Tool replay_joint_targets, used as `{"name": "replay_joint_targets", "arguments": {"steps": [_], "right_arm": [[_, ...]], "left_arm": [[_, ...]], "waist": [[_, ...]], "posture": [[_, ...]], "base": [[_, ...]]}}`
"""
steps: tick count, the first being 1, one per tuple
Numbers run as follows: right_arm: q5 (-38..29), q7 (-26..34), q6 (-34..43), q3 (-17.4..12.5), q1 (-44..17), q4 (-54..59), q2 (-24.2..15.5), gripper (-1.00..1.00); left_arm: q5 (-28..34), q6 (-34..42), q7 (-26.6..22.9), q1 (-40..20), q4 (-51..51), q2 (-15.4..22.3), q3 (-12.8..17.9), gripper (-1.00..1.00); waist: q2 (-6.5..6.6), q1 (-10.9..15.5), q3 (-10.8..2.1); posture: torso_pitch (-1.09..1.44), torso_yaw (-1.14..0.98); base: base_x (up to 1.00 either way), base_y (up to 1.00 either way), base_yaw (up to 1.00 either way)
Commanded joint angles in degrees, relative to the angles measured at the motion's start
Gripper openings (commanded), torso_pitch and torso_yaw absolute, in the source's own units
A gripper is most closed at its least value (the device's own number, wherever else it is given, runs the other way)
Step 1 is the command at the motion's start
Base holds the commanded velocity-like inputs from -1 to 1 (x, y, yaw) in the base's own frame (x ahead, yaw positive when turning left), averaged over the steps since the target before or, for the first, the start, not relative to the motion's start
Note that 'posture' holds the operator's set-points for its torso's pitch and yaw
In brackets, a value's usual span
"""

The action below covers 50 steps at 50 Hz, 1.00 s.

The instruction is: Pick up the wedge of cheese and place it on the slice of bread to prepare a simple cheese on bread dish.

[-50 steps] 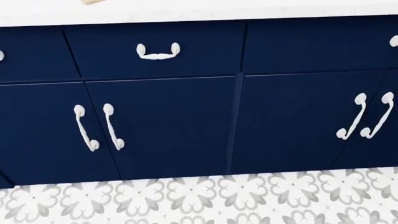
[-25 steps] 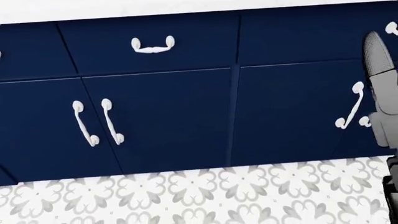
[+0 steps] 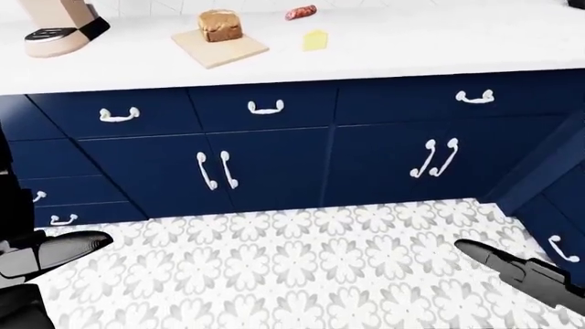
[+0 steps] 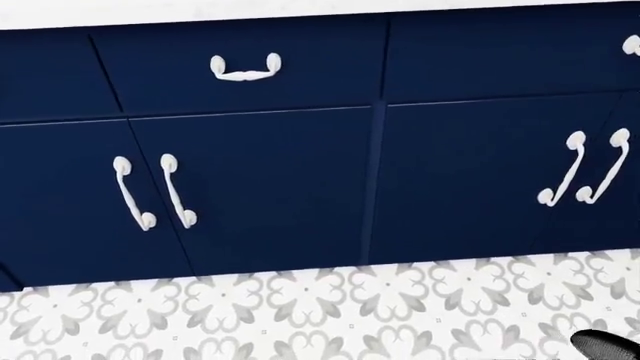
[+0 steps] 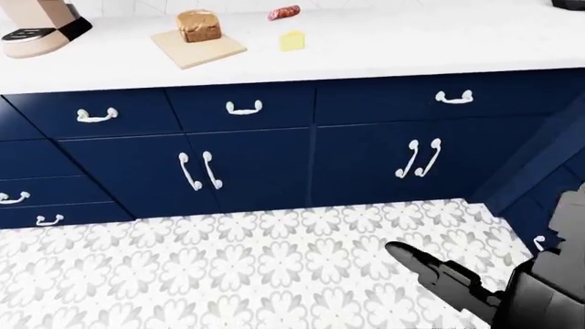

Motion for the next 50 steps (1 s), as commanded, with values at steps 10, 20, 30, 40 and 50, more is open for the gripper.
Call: {"name": "replay_joint_targets", "arguments": {"steps": [10, 20, 30, 40, 50], "right_arm": [[2.20, -0.46, -0.65, -4.28, -1.80, -1.90, -0.02, 1.00], [26.10, -3.09, 10.63, -9.66, -0.06, -1.89, -4.72, 1.00], [43.48, -6.52, 17.83, -12.42, 2.63, -1.90, -8.21, 1.00], [37.21, -4.57, 19.36, -7.67, 1.16, -1.89, -8.42, 1.00], [32.05, -1.92, 21.57, -4.06, -0.23, -1.89, -8.64, 1.00]], "left_arm": [[-0.33, -1.18, -0.19, -0.67, -1.61, 0.86, 0.59, 1.00], [-0.26, -1.37, -0.24, -0.63, -1.61, 0.77, 0.59, 1.00], [0.03, -1.46, -0.35, -0.63, -1.59, 0.65, 0.42, 1.00], [0.54, -1.58, -0.52, -0.57, -1.89, 0.49, 0.27, 1.00], [0.65, -1.68, -0.70, -0.45, -1.95, 0.32, 0.31, 1.00]], "waist": [[-0.06, -0.10, -0.64], [-0.25, -0.07, -0.72], [-0.68, -0.04, -0.36], [-0.59, 0.07, -0.20], [-0.55, 0.13, -0.30]], "posture": [[0.00, 0.00], [0.00, 0.00], [0.00, 0.00], [0.00, 0.00], [0.00, 0.00]], "base": [[0.00, 0.00, 0.00], [0.00, 0.00, 0.00], [0.00, 0.00, 0.00], [0.00, 0.00, 0.00], [0.00, 0.00, 0.00]]}}
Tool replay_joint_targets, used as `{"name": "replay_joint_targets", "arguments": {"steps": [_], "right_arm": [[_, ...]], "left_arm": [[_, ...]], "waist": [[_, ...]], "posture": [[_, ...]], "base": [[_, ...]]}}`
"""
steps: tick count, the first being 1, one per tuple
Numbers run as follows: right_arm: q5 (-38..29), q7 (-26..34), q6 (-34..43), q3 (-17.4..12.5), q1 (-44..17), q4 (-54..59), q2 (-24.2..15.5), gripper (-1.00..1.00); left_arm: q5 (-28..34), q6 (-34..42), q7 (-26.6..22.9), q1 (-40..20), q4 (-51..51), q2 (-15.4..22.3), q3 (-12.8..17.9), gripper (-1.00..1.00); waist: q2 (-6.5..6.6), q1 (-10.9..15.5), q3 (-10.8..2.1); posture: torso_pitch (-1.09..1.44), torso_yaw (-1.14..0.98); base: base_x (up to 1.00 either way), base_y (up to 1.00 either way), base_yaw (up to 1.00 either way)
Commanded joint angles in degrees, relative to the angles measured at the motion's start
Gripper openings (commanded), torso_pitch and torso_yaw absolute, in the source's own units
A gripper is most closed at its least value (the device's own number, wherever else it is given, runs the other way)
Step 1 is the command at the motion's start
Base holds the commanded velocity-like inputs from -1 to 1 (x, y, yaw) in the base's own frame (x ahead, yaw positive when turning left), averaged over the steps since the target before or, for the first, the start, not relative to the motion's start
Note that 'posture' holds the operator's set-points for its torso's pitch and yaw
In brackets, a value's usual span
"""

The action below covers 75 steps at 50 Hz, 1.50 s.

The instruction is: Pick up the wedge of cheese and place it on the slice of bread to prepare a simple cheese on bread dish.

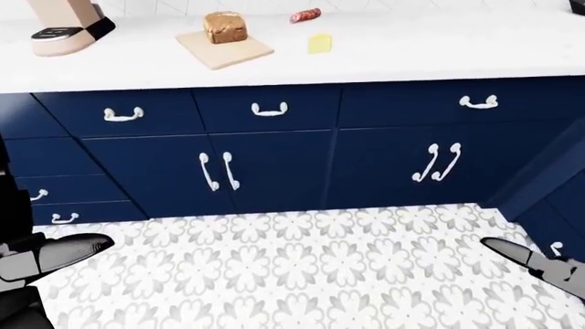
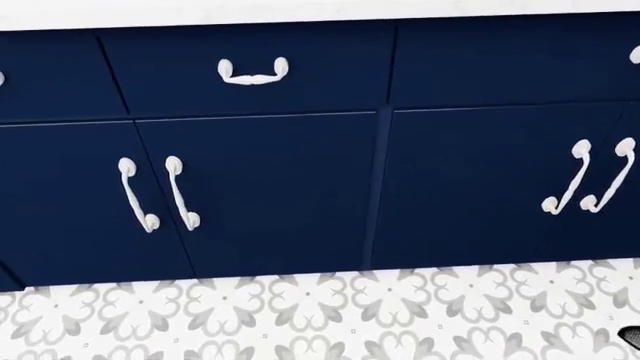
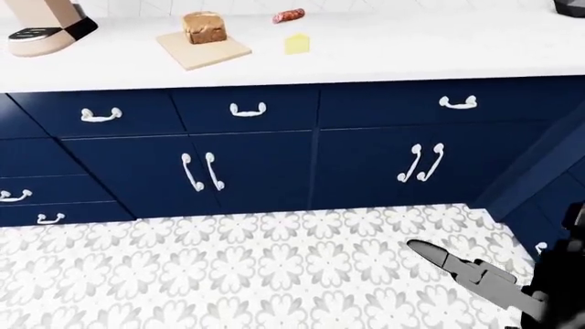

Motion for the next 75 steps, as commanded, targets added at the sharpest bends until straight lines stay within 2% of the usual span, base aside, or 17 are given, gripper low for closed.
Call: {"name": "replay_joint_targets", "arguments": {"steps": [1, 6, 10, 12, 13, 22, 25, 26, 33, 38, 39, 46, 50, 59, 63, 64, 75], "right_arm": [[-1.94, 0.63, -1.72, 0.81, -0.54, -2.01, -0.40, 1.00], [-1.96, 1.53, -1.54, 1.48, -0.75, -2.01, -0.44, 1.00], [-2.49, 1.84, -1.38, 2.09, -0.90, -2.01, -0.42, 1.00], [-2.83, 2.08, -1.18, 2.41, -0.95, -2.01, -0.39, 1.00], [-2.85, 2.07, -1.24, 2.39, -0.97, -2.01, -0.35, 1.00], [-2.12, 2.13, -1.95, 1.77, -0.57, -2.01, -0.14, 1.00], [-2.44, 2.24, -1.74, 2.07, -0.58, -2.01, -0.16, 1.00], [-2.19, 2.22, -1.84, 1.96, -0.52, -2.01, -0.13, 1.00], [-2.35, 2.12, -1.59, 1.99, -0.57, -2.01, -0.27, 1.00], [-2.56, 2.25, -1.21, 2.37, -0.76, -2.01, -0.37, 1.00], [-2.55, 2.31, -1.24, 2.36, -0.75, -2.01, -0.36, 1.00], [-2.06, 2.28, -1.15, 2.22, -0.79, -2.01, -0.38, 1.00], [-1.72, 2.41, -0.91, 2.24, -0.86, -2.01, -0.25, 1.00], [-2.34, 2.51, -1.25, 2.77, -0.89, -1.34, -0.18, 1.00], [-2.44, 2.56, -1.28, 2.87, -0.87, -1.21, -0.21, 1.00], [-2.43, 2.52, -1.31, 2.83, -0.85, -1.11, -0.17, 1.00], [-1.86, 3.40, -2.39, 3.63, -0.59, -1.13, -0.11, 1.00]], "left_arm": [[-0.07, -1.17, -0.27, -0.65, -1.39, 0.71, 0.37, 1.00], [-0.30, -1.18, -0.20, -0.72, -1.28, 0.83, 0.49, 1.00], [-0.22, -1.24, -0.29, -0.61, -1.45, 0.72, 0.41, 1.00], [-0.09, -1.36, -0.42, -0.57, -1.34, 0.63, 0.35, 1.00], [-0.15, -1.31, -0.42, -0.54, -1.39, 0.62, 0.32, 1.00], [-0.24, -1.31, -0.44, -0.41, -1.61, 0.56, 0.53, 1.00], [-0.20, -1.30, -0.53, -0.34, -1.68, 0.54, 0.56, 1.00], [-0.19, -1.30, -0.53, -0.35, -1.68, 0.55, 0.57, 1.00], [-0.13, -1.41, -0.62, -0.36, -1.60, 0.52, 0.58, 1.00], [-0.25, -1.34, -0.59, -0.40, -1.58, 0.60, 0.62, 1.00], [-0.22, -1.34, -0.58, -0.40, -1.62, 0.60, 0.61, 1.00], [-0.19, -1.18, -0.49, -0.38, -1.88, 0.54, 0.48, 1.00], [-0.03, -1.24, -0.51, -0.39, -1.88, 0.45, 0.37, 1.00], [0.52, -1.58, -0.97, -0.26, -1.72, 0.06, -0.02, 1.00], [0.40, -1.54, -0.92, -0.27, -1.69, 0.11, 0.07, 1.00], [0.37, -1.55, -0.96, -0.23, -1.72, 0.09, 0.07, 1.00], [0.28, -1.59, -0.99, -0.26, -1.60, 0.18, 0.23, 1.00]], "waist": [[0.60, -0.05, -1.38], [-0.74, -0.13, -0.76], [2.17, -0.45, 0.15], [6.18, -0.27, -0.88], [3.61, 0.30, -0.21], [-0.23, -0.42, 0.63], [-3.70, -0.60, -0.11], [-1.75, -1.30, 0.29], [-0.76, -0.49, 0.40], [6.16, -0.38, -0.24], [3.54, -0.06, 0.59], [0.50, -0.27, 0.57], [-3.43, -0.46, 0.05], [-0.04, -0.52, 0.60], [6.96, -0.38, -1.05], [3.87, 0.12, 0.27], [1.24, 0.14, 1.18]], "posture": [[0.00, 0.00], [0.00, 0.00], [0.00, 0.00], [0.00, 0.00], [0.00, 0.00], [0.00, 0.00], [0.00, 0.00], [0.00, 0.00], [0.00, 0.00], [0.00, 0.00], [0.00, 0.00], [0.00, 0.00], [0.00, 0.00], [0.00, 0.00], [0.00, 0.00], [0.00, 0.00], [0.00, 0.00]], "base": [[0.00, 0.29, 0.00], [0.00, 0.29, 0.00], [0.00, 0.29, 0.00], [0.00, 0.29, 0.00], [0.00, 0.29, 0.00], [0.00, 0.29, 0.00], [0.00, 0.30, 0.00], [0.00, 0.29, 0.00], [0.00, 0.29, 0.00], [0.00, 0.29, 0.00], [0.00, 0.29, 0.00], [0.00, 0.29, 0.00], [0.00, 0.29, 0.00], [0.00, 0.29, 0.00], [0.00, 0.29, 0.00], [0.00, 0.29, 0.00], [0.08, 0.09, 0.00]]}}
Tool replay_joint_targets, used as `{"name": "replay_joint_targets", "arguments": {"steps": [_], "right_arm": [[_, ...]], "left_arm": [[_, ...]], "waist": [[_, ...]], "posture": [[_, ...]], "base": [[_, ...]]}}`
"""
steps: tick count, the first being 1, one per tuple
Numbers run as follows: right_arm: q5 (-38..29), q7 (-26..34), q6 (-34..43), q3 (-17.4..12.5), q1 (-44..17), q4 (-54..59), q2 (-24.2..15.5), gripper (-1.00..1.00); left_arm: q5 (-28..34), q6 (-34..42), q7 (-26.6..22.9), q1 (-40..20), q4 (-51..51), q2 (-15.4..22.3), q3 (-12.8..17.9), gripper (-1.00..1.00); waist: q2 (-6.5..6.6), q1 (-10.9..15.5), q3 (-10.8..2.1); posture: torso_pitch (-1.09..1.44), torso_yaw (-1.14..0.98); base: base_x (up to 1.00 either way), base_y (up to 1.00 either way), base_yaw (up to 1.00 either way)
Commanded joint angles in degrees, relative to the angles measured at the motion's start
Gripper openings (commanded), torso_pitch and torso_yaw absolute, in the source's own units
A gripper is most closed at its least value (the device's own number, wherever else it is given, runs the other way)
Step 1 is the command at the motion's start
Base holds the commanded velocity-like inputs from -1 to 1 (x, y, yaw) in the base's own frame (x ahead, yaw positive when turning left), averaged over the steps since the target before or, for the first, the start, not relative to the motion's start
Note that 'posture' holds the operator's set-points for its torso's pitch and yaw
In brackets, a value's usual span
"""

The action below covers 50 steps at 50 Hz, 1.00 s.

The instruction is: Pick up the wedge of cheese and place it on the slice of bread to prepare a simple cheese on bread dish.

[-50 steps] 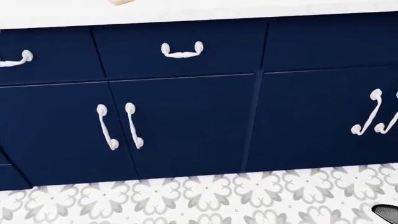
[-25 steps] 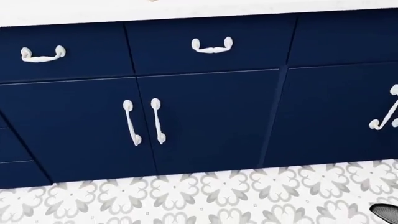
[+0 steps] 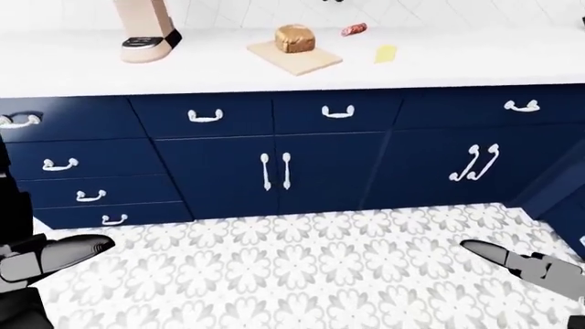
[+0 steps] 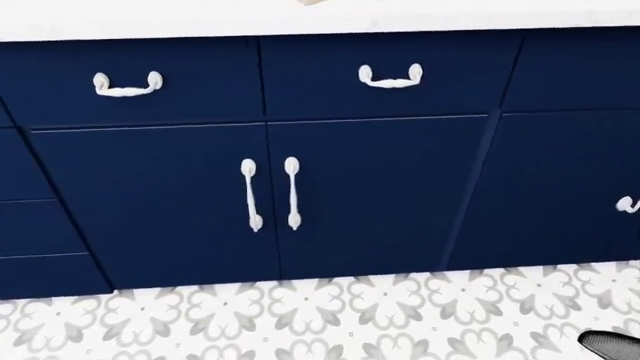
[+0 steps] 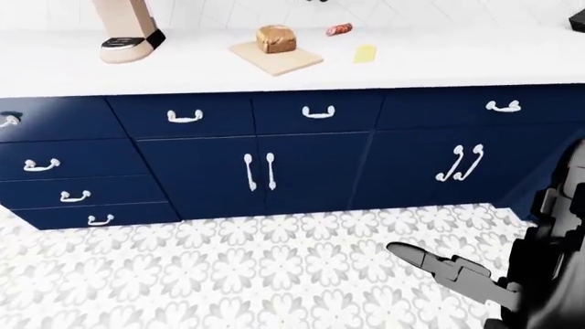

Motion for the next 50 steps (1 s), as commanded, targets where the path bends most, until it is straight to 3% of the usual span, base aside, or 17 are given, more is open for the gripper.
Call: {"name": "replay_joint_targets", "arguments": {"steps": [1, 6, 9, 10, 12, 18, 21, 23, 24, 26, 33, 35, 37, 38, 41, 47, 50], "right_arm": [[-0.17, -0.14, -0.81, -0.47, -0.33, -1.13, -0.40, 1.00], [-0.21, 0.07, -1.03, -0.48, -0.28, -0.87, -0.42, 1.00], [-0.18, 0.17, -1.04, -0.37, -0.32, -0.67, -0.42, 1.00], [-0.22, 0.28, -0.71, -0.30, -0.41, -0.88, -0.55, 1.00], [-0.06, 0.28, -0.88, -0.39, -0.32, -0.85, -0.46, 1.00], [-0.02, 0.29, -0.81, -0.20, -0.32, -0.88, -0.46, 1.00], [-0.30, 0.43, -0.97, 0.18, -0.33, -0.87, -0.44, 1.00], [-0.28, 0.45, -1.28, 0.22, -0.23, -0.56, -0.40, 1.00], [-0.28, 0.45, -1.58, 0.23, -0.15, -0.39, -0.35, 1.00], [-0.47, 0.53, -1.87, 0.42, -0.05, -0.22, -0.31, 1.00], [-0.85, 0.91, -1.99, 0.90, -0.06, -0.49, -0.42, 1.00], [-1.15, 0.87, -1.95, 1.02, -0.16, -0.32, -0.47, 1.00], [-1.29, 0.90, -1.87, 1.09, -0.18, -0.24, -0.52, 1.00], [-1.76, 0.95, -1.97, 1.33, -0.12, -0.22, -0.52, 1.00], [-1.97, 0.98, -1.60, 1.50, -0.21, -0.38, -0.56, 1.00], [-2.97, 1.16, -1.40, 2.27, -0.30, -0.09, -0.67, 1.00], [-4.97, 0.24, -1.16, 2.16, -0.51, 0.16, -0.80, 1.00]], "left_arm": [[-0.08, -1.36, -0.51, -0.68, -1.96, 0.56, 0.09, 1.00], [0.06, -1.38, -0.51, -0.68, -2.03, 0.51, 0.05, 1.00], [0.22, -1.41, -0.53, -0.70, -2.04, 0.45, -0.10, 1.00], [0.09, -1.34, -0.42, -0.74, -2.17, 0.57, 0.07, 1.00], [0.24, -1.43, -0.51, -0.71, -2.11, 0.47, -0.07, 1.00], [0.56, -1.37, -0.63, -0.66, -2.24, 0.32, -0.36, 1.00], [0.71, -1.48, -0.79, -0.61, -2.22, 0.17, -0.43, 1.00], [0.72, -1.48, -0.84, -0.61, -2.16, 0.15, -0.41, 1.00], [0.83, -1.56, -0.92, -0.59, -2.13, 0.10, -0.44, 1.00], [0.92, -1.62, -0.97, -0.56, -2.15, 0.04, -0.47, 1.00], [0.80, -1.58, -0.89, -0.61, -2.19, 0.12, -0.40, 1.00], [0.88, -1.57, -0.86, -0.68, -2.15, 0.14, -0.45, 1.00], [0.87, -1.56, -0.86, -0.67, -2.13, 0.13, -0.46, 1.00], [0.80, -1.57, -0.87, -0.63, -2.18, 0.12, -0.41, 1.00], [0.75, -1.52, -0.79, -0.70, -2.10, 0.27, -0.28, 1.00], [0.88, -1.68, -0.92, -0.76, -1.91, 0.32, -0.20, 1.00], [0.82, -1.64, -0.86, -0.73, -2.01, 0.34, -0.21, 1.00]], "waist": [[0.50, -0.14, -0.01], [-1.57, 0.15, -0.14], [-5.34, -0.01, -1.37], [-2.26, -0.66, -0.08], [-3.19, -0.22, -0.39], [-0.91, -0.25, -0.18], [1.58, -0.80, -0.57], [4.74, -0.97, -1.59], [2.76, -0.19, -0.64], [3.69, -0.11, -0.18], [0.42, 0.67, 0.18], [-1.21, 0.90, -0.10], [-4.60, 0.68, -1.63], [-2.42, 0.02, -0.89], [-2.83, -0.43, -0.73], [0.34, -1.02, -0.07], [4.65, -1.27, -1.41]], "posture": [[0.00, 0.00], [0.00, 0.00], [0.00, 0.00], [0.00, 0.00], [0.00, 0.00], [0.00, 0.00], [0.00, 0.00], [0.00, 0.00], [0.00, 0.00], [0.00, 0.00], [0.00, 0.00], [0.00, 0.00], [0.00, 0.00], [0.00, 0.00], [0.00, 0.00], [0.00, 0.00], [0.00, 0.00]], "base": [[0.24, 0.00, 0.00], [0.24, 0.00, 0.00], [0.23, 0.00, 0.00], [0.24, 0.00, 0.00], [0.24, 0.00, 0.00], [0.24, 0.00, 0.00], [0.24, 0.00, 0.00], [0.24, 0.00, 0.00], [0.23, 0.00, 0.00], [0.24, 0.00, 0.00], [0.32, 0.00, 0.00], [0.34, 0.00, 0.00], [0.34, 0.00, 0.00], [0.34, 0.00, 0.00], [0.35, 0.00, 0.00], [0.34, 0.00, 0.00], [0.34, 0.00, 0.00]]}}
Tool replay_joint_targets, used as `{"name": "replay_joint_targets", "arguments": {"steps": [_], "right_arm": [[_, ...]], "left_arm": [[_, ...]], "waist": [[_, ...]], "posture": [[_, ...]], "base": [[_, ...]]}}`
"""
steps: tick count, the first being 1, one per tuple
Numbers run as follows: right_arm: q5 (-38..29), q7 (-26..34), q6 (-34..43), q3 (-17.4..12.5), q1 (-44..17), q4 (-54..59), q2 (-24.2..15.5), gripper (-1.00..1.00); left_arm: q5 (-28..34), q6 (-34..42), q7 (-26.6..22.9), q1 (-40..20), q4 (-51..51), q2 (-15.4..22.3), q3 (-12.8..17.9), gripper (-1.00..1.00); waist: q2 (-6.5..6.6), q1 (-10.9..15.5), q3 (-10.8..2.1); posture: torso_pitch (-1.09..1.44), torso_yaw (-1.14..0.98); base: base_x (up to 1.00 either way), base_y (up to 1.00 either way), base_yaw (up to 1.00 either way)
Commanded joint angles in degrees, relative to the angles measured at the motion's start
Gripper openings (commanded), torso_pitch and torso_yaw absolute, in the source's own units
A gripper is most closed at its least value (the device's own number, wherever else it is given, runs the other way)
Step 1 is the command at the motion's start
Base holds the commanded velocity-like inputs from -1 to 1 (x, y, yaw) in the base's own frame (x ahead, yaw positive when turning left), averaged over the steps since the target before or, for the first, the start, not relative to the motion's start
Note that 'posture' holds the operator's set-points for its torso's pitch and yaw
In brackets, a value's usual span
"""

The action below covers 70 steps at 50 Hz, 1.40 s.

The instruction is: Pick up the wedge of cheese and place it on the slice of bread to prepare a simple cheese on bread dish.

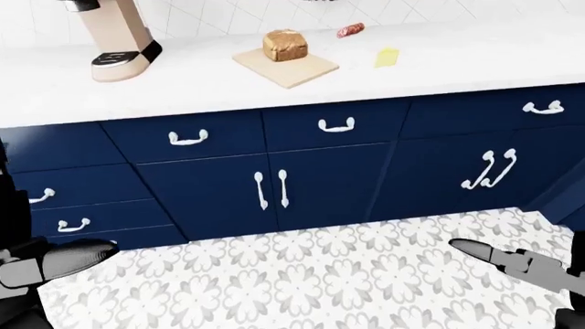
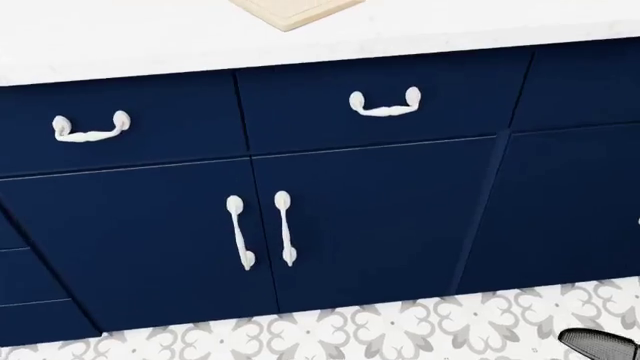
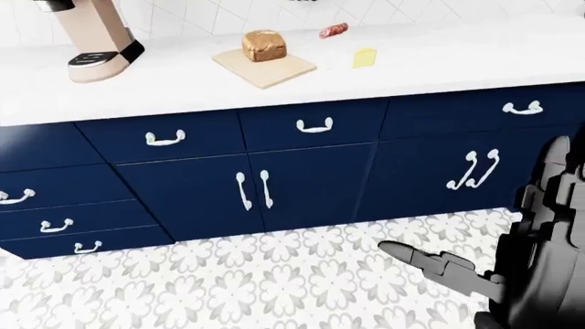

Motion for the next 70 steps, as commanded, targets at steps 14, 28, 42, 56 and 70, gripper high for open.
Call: {"name": "replay_joint_targets", "arguments": {"steps": [14, 28, 42, 56, 70], "right_arm": [[-8.04, -1.15, 0.71, 3.34, -1.21, -0.49, -1.74, 1.00], [-6.55, -0.37, 1.34, 4.10, -1.36, -0.10, -1.97, 1.00], [-6.65, 0.45, 1.30, 4.44, -1.33, -0.13, -2.09, 1.00], [-6.29, 1.41, 0.92, 5.06, -1.19, 0.20, -2.17, 1.00], [-6.90, 0.95, 1.25, 5.31, -1.39, 0.65, -1.98, 1.00]], "left_arm": [[0.06, -0.89, -0.18, -0.15, -1.22, 0.08, 0.21, 1.00], [0.35, -1.04, -0.43, -0.12, -0.92, -0.02, 0.20, 1.00], [1.13, -1.29, -0.83, -0.04, -0.83, -0.35, -0.19, 1.00], [0.95, -1.07, -0.55, -0.10, -1.08, -0.21, -0.06, 1.00], [1.14, -1.12, -0.71, 0.05, -1.23, -0.43, -0.14, 1.00]], "waist": [[-7.49, 1.88, -2.94], [-0.31, 0.89, -1.30], [-6.00, 0.90, -1.49], [-0.04, 1.70, -1.14], [-6.40, 0.69, -0.92]], "posture": [[0.00, 0.00], [0.00, 0.00], [0.00, 0.00], [0.00, 0.00], [0.00, 0.00]], "base": [[0.28, 0.00, 0.00], [0.17, 0.00, 0.00], [0.06, 0.00, 0.00], [0.06, 0.00, 0.19], [0.07, 0.00, 0.32]]}}
